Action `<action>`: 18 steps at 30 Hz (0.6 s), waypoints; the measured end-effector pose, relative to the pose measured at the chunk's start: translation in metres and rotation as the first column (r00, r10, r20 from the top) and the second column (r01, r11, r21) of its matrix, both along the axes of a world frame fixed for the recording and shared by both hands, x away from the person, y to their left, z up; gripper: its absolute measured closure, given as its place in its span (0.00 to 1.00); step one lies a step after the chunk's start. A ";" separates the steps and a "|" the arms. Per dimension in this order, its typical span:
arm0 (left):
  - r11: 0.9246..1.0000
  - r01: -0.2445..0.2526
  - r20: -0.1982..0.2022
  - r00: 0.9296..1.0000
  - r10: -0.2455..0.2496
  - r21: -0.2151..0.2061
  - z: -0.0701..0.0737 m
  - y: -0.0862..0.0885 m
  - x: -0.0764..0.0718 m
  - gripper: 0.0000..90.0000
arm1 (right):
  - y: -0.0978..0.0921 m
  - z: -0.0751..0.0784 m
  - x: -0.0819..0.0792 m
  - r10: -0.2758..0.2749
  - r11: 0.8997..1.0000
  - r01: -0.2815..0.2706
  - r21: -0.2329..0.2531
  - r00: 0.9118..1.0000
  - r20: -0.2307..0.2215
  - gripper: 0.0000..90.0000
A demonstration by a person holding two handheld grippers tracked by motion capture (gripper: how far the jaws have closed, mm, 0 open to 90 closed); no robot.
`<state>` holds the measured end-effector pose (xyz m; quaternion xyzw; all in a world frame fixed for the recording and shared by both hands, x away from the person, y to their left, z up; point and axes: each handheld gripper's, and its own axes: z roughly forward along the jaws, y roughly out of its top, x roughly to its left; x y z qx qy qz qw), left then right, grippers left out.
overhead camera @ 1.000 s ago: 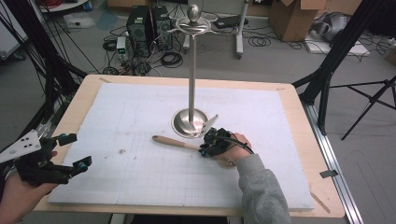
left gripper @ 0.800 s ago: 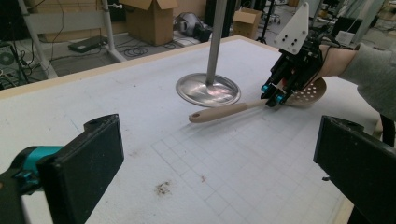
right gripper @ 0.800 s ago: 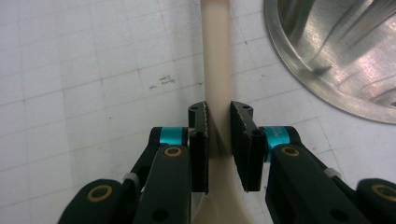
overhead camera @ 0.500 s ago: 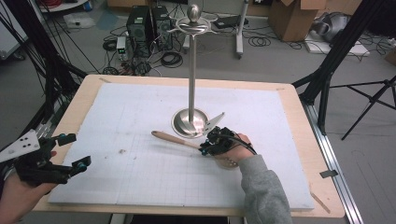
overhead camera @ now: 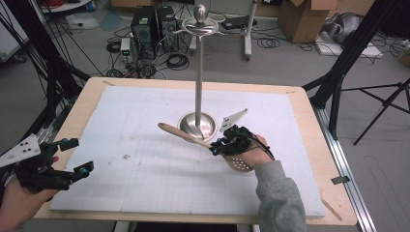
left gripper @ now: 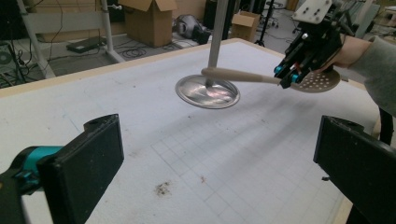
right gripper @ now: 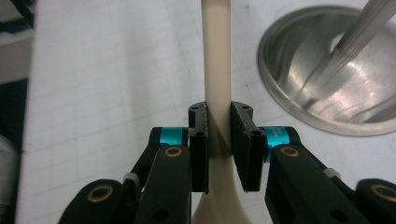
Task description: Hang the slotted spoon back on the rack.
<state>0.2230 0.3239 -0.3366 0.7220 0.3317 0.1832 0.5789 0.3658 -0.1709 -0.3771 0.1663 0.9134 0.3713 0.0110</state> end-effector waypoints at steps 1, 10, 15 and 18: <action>1.000 0.000 0.002 1.000 0.000 -0.001 0.000 0.000 0.000 0.02 | -0.002 0.003 -0.001 -0.001 1.000 0.001 0.012 1.000 0.002 0.87; 1.000 0.004 -0.001 1.000 -0.004 0.005 0.000 -0.001 0.001 0.02 | -0.023 0.033 -0.010 -0.013 0.994 0.007 0.109 0.998 0.057 0.87; 1.000 0.008 -0.001 1.000 -0.008 0.004 0.000 -0.004 0.003 0.02 | -0.034 0.042 -0.013 -0.022 0.991 0.013 0.134 0.998 0.062 0.87; 1.000 0.012 -0.004 1.000 -0.012 0.005 0.000 -0.005 0.004 0.02 | -0.046 0.051 -0.016 -0.050 0.984 0.036 0.173 0.996 0.079 0.87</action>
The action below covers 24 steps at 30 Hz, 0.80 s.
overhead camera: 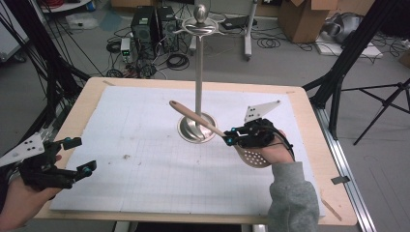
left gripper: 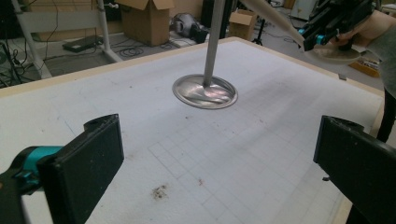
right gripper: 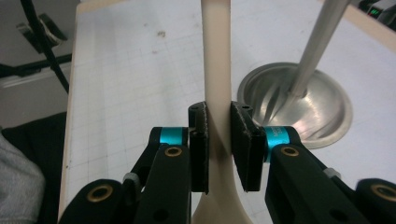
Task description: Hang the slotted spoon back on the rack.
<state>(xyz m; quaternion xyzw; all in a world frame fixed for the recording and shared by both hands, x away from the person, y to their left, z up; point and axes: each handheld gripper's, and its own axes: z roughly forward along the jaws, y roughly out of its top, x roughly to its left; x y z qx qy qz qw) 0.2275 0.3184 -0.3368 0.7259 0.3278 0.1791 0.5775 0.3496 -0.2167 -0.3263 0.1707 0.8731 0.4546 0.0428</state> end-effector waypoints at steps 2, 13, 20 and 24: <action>1.000 0.002 -0.001 1.000 -0.002 0.001 0.000 -0.001 0.001 0.02 | -0.005 0.004 -0.002 -0.010 1.000 0.010 0.026 1.000 0.009 0.87; 1.000 0.006 -0.004 1.000 -0.006 0.004 -0.001 -0.003 0.003 0.02 | -0.029 0.018 -0.008 -0.080 0.991 0.075 0.107 0.996 0.042 0.87; 1.000 0.012 -0.008 1.000 -0.012 0.005 -0.001 -0.004 0.004 0.02 | -0.043 0.027 -0.013 -0.121 0.979 0.107 0.172 0.990 0.071 0.87; 1.000 0.013 -0.005 1.000 -0.013 0.003 -0.001 -0.005 0.004 0.02 | -0.050 0.030 -0.015 -0.144 0.973 0.127 0.191 0.986 0.079 0.87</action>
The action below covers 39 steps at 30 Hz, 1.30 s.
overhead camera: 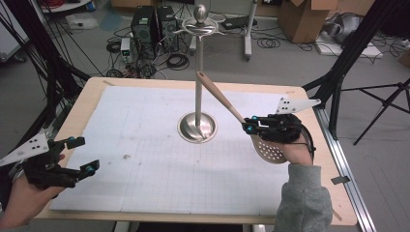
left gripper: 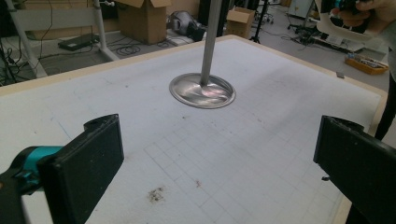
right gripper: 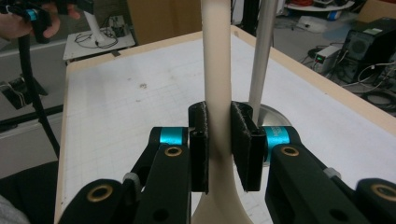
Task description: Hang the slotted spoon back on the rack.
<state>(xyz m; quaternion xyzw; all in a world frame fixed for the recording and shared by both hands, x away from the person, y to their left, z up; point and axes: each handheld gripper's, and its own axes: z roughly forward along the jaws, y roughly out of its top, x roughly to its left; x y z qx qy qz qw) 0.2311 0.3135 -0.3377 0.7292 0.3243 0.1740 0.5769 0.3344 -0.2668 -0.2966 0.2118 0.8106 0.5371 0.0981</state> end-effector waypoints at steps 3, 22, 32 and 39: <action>1.000 0.001 0.001 1.000 -0.001 -0.001 0.000 0.000 0.000 0.02 | -0.004 0.001 -0.001 -0.015 1.000 0.015 0.011 1.000 0.004 0.87; 1.000 0.004 -0.007 1.000 -0.004 0.001 -0.001 -0.003 0.000 0.02 | -0.025 0.017 -0.008 -0.126 0.988 0.120 0.094 0.990 0.062 0.87; 1.000 0.003 -0.004 1.000 -0.003 0.000 -0.001 -0.002 0.000 0.02 | -0.021 0.034 -0.013 -0.161 0.983 0.151 0.107 0.983 0.087 0.87; 1.000 0.003 0.000 1.000 -0.003 -0.002 0.000 -0.001 0.000 0.02 | -0.024 0.050 -0.015 -0.147 0.985 0.136 0.106 0.984 0.104 0.87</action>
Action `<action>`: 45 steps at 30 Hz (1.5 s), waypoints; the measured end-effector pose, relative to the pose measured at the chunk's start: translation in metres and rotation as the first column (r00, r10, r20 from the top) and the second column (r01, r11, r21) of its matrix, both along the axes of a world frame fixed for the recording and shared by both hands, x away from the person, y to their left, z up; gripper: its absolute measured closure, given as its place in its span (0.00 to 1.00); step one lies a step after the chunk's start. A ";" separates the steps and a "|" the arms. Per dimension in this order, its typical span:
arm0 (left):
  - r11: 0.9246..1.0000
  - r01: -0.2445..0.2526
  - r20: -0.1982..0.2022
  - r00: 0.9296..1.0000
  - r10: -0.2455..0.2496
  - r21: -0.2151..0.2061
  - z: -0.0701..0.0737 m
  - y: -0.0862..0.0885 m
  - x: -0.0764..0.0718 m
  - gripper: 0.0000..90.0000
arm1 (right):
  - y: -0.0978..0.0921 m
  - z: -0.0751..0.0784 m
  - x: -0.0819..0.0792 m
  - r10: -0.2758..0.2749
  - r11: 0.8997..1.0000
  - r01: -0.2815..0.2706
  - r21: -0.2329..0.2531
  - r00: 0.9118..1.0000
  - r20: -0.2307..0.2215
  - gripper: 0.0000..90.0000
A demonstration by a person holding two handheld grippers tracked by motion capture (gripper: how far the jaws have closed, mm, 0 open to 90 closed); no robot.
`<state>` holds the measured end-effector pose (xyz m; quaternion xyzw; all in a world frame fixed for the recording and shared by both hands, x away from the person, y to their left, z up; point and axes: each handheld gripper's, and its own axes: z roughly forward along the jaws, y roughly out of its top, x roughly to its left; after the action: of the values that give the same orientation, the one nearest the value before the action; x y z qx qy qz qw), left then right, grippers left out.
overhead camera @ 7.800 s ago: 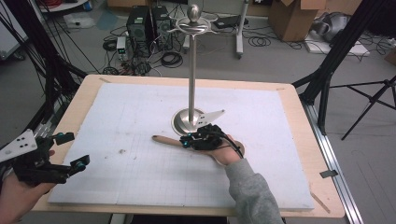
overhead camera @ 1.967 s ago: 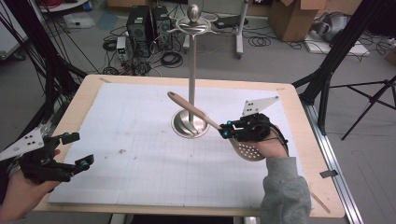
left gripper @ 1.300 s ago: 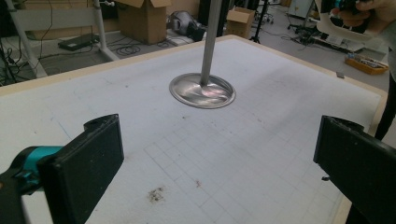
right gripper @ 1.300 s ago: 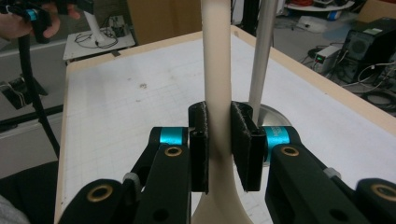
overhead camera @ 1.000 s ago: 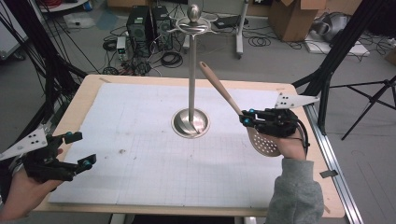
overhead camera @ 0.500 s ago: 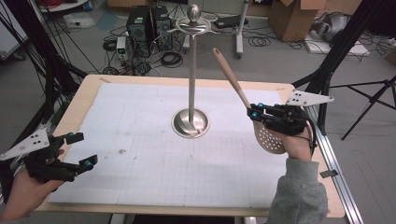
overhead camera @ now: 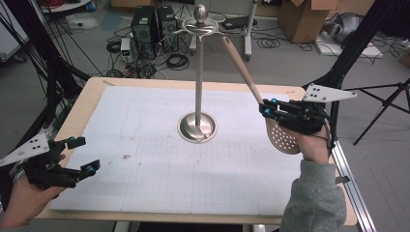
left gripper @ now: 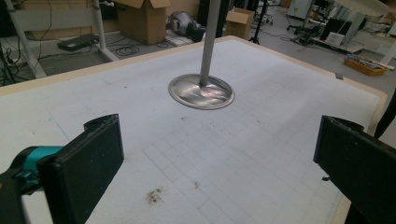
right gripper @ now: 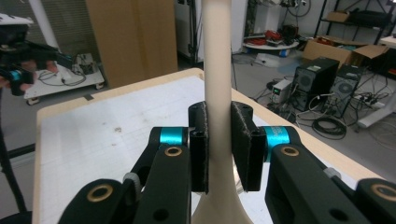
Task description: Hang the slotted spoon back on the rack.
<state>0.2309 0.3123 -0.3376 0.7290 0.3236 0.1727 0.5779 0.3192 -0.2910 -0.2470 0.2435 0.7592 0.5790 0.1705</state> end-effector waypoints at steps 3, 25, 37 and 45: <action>1.000 0.000 -0.002 1.000 0.000 -0.001 0.000 -0.001 0.000 0.02 | -0.002 0.006 0.001 0.000 1.000 0.000 0.000 1.000 0.003 0.87; 1.000 0.005 -0.013 1.000 -0.005 -0.011 -0.002 0.001 0.001 0.02 | -0.006 0.002 0.021 0.000 0.998 0.003 0.055 0.998 -0.060 0.87; 0.999 0.020 -0.004 1.000 -0.021 -0.037 0.002 0.001 -0.001 0.02 | 0.002 -0.002 0.027 0.025 0.997 -0.019 0.072 0.996 -0.088 0.87; 1.000 0.004 -0.016 1.000 -0.005 -0.024 -0.002 0.003 0.001 0.02 | 0.010 -0.004 0.030 0.024 0.998 -0.019 0.054 0.996 -0.088 0.87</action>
<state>0.2315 0.3153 -0.3393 0.7242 0.3288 0.1616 0.5842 0.3493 -0.2812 -0.2512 0.2650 0.7529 0.5896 0.1239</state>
